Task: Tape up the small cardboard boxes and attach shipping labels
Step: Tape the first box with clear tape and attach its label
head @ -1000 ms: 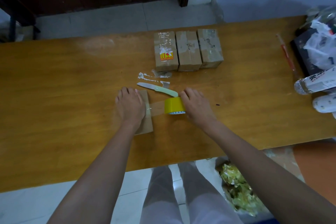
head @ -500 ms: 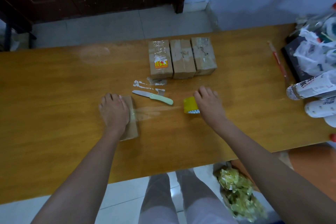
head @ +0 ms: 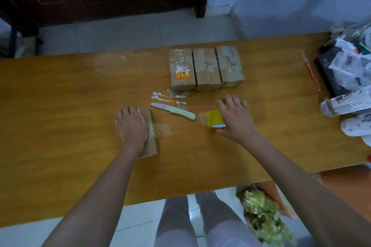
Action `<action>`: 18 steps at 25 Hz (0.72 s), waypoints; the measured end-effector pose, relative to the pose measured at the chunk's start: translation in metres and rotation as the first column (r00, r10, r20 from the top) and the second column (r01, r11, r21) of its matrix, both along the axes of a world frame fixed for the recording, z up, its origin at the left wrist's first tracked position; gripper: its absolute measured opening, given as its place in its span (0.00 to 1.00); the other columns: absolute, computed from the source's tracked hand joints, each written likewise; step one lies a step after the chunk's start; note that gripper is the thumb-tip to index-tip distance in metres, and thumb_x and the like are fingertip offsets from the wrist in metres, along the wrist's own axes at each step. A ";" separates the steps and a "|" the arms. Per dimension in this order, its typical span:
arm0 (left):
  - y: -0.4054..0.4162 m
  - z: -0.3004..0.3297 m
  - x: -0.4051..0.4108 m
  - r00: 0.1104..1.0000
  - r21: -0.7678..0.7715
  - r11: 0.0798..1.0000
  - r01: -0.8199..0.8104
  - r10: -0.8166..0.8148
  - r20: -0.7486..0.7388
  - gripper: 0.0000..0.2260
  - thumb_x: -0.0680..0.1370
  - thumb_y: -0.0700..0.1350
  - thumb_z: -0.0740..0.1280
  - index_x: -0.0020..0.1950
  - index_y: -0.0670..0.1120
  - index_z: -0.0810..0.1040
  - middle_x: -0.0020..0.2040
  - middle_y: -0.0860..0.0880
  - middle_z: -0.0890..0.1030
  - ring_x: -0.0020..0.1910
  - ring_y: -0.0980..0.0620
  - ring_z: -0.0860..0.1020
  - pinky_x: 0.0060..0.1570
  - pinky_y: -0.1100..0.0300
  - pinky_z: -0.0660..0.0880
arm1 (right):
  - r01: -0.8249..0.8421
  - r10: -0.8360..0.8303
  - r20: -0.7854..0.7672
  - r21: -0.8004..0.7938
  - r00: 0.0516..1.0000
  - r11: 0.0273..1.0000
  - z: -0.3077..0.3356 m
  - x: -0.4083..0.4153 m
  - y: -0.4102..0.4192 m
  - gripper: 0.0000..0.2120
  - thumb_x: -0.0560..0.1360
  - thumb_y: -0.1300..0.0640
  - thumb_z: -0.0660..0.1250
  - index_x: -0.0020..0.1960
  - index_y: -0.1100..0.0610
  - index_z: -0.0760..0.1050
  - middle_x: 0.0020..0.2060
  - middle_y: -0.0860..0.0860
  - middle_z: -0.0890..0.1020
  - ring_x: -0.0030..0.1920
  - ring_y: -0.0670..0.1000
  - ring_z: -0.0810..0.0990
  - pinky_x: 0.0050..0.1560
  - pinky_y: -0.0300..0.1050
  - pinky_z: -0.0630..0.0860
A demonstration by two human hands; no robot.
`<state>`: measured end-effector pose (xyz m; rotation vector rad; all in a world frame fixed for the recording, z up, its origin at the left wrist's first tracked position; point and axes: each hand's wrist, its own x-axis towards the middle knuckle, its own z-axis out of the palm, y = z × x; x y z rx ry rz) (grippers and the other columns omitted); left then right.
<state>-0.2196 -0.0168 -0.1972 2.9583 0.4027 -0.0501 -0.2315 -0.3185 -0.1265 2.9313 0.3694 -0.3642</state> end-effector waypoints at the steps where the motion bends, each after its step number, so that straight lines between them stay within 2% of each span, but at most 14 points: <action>1: -0.001 0.000 0.000 1.000 0.009 1.000 0.000 0.000 -0.007 0.16 0.83 0.45 0.53 0.51 0.36 0.76 0.50 0.37 0.77 0.50 0.38 0.74 0.47 0.46 0.69 | -0.005 0.005 -0.002 0.018 1.000 1.000 0.005 0.002 0.008 0.46 0.59 0.38 0.76 0.70 0.54 0.64 0.63 0.56 0.68 0.62 0.58 0.68 0.56 0.53 0.66; 2: -0.001 0.000 0.000 1.000 0.012 1.000 -0.004 0.004 -0.017 0.16 0.83 0.45 0.53 0.52 0.36 0.76 0.51 0.38 0.77 0.50 0.38 0.74 0.47 0.46 0.69 | -0.015 0.014 0.021 0.065 1.000 0.998 0.009 0.004 0.020 0.47 0.58 0.34 0.75 0.70 0.54 0.64 0.63 0.56 0.68 0.61 0.58 0.68 0.56 0.53 0.66; 4: -0.001 0.001 0.001 1.000 0.004 1.000 -0.009 0.009 -0.029 0.17 0.83 0.45 0.52 0.52 0.36 0.76 0.51 0.38 0.77 0.51 0.39 0.74 0.48 0.46 0.70 | -0.047 0.030 0.091 0.181 0.995 0.982 0.009 0.014 0.052 0.40 0.64 0.33 0.71 0.67 0.54 0.67 0.61 0.55 0.70 0.59 0.56 0.70 0.56 0.52 0.68; 6: 0.000 0.000 0.000 1.000 0.000 1.000 -0.009 0.009 -0.025 0.17 0.83 0.46 0.52 0.52 0.37 0.76 0.50 0.39 0.77 0.50 0.40 0.73 0.47 0.46 0.70 | -0.046 0.029 0.079 0.235 0.996 0.971 0.001 0.030 0.086 0.25 0.74 0.41 0.66 0.64 0.55 0.71 0.59 0.54 0.74 0.58 0.55 0.73 0.55 0.51 0.69; 8: 0.000 -0.002 0.001 1.000 0.000 1.000 -0.010 0.010 -0.018 0.16 0.83 0.45 0.52 0.51 0.37 0.76 0.50 0.39 0.77 0.50 0.40 0.73 0.47 0.47 0.69 | -0.002 0.006 -0.020 0.177 1.000 0.984 -0.013 0.044 0.111 0.16 0.78 0.52 0.63 0.64 0.57 0.72 0.60 0.54 0.75 0.60 0.56 0.73 0.56 0.50 0.69; 10: 0.000 -0.002 0.001 1.000 0.006 1.000 -0.014 0.014 -0.014 0.16 0.83 0.46 0.53 0.51 0.38 0.76 0.50 0.40 0.77 0.50 0.40 0.73 0.46 0.47 0.69 | 0.040 -0.030 -0.133 0.072 0.991 0.997 -0.029 0.052 0.123 0.15 0.77 0.61 0.62 0.64 0.58 0.72 0.60 0.56 0.75 0.60 0.57 0.74 0.55 0.50 0.71; 12: 0.000 -0.004 0.001 1.000 0.008 1.000 -0.016 0.016 -0.018 0.16 0.83 0.46 0.53 0.50 0.38 0.76 0.49 0.40 0.77 0.49 0.41 0.73 0.46 0.47 0.69 | 0.069 -0.061 -0.188 0.036 0.980 0.997 -0.041 0.056 0.127 0.16 0.77 0.66 0.59 0.64 0.60 0.71 0.60 0.58 0.75 0.60 0.59 0.75 0.52 0.50 0.73; 16: 0.001 -0.003 0.001 1.000 0.008 1.000 -0.014 0.014 -0.017 0.15 0.82 0.46 0.54 0.50 0.39 0.76 0.49 0.41 0.77 0.49 0.41 0.74 0.45 0.47 0.70 | 0.052 -0.039 -0.155 0.083 0.987 0.995 -0.051 0.064 0.129 0.15 0.78 0.67 0.57 0.63 0.61 0.71 0.60 0.59 0.74 0.60 0.59 0.74 0.50 0.51 0.74; 18: 0.000 -0.003 0.001 1.000 0.008 1.000 -0.009 0.009 -0.024 0.15 0.82 0.46 0.54 0.50 0.39 0.76 0.50 0.41 0.77 0.50 0.41 0.74 0.46 0.47 0.70 | 0.044 -0.028 -0.103 0.155 0.994 0.987 -0.045 0.069 0.132 0.16 0.78 0.67 0.58 0.65 0.61 0.71 0.59 0.58 0.73 0.59 0.58 0.74 0.46 0.50 0.73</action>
